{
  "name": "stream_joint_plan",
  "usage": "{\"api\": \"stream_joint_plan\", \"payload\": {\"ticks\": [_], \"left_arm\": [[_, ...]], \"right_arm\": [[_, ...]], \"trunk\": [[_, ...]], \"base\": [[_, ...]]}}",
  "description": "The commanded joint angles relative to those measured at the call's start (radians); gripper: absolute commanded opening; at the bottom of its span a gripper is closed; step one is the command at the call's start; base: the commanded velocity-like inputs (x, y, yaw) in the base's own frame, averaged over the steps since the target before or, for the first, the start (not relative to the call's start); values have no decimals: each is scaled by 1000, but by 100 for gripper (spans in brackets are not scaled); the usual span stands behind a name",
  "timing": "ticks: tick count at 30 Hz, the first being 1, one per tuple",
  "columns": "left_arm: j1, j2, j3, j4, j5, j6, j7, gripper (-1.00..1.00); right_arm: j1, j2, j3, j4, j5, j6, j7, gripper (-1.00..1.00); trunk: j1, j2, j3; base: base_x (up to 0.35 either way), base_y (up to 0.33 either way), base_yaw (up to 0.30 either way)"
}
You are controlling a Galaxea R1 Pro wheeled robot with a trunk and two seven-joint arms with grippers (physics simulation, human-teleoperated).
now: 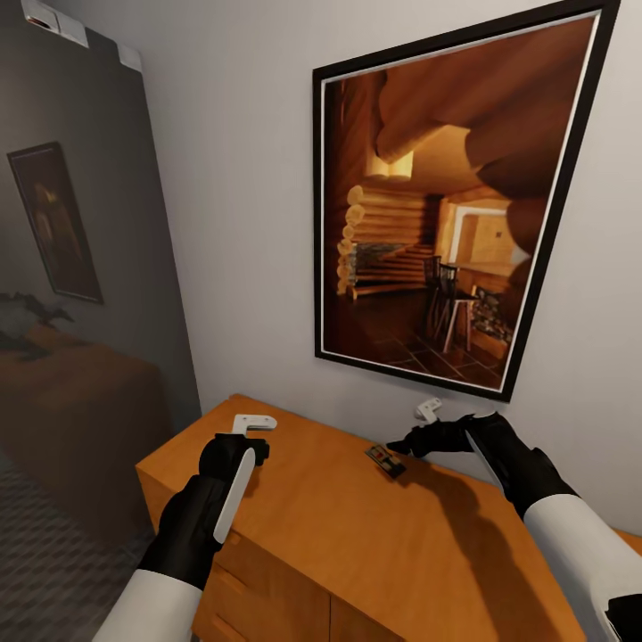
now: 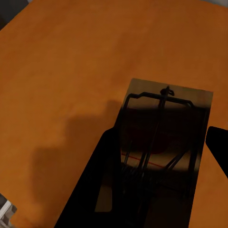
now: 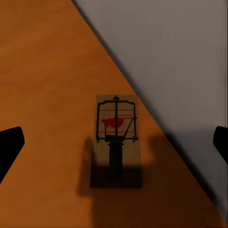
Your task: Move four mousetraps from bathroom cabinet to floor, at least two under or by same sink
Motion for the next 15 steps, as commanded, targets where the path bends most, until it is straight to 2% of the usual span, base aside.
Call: {"api": "stream_joint_plan", "payload": {"ticks": [1,15], "left_arm": [[-1,0,-1,-1,8,3,9,-100],[-1,0,-1,-1,8,3,9,-100]], "right_arm": [[-1,0,1,-2,10,1,4,100],[-1,0,1,-1,11,1,-7,100]], "trunk": [[4,-8,-5],[58,-106,-49]], "base": [[0,0,0],[0,0,0]]}}
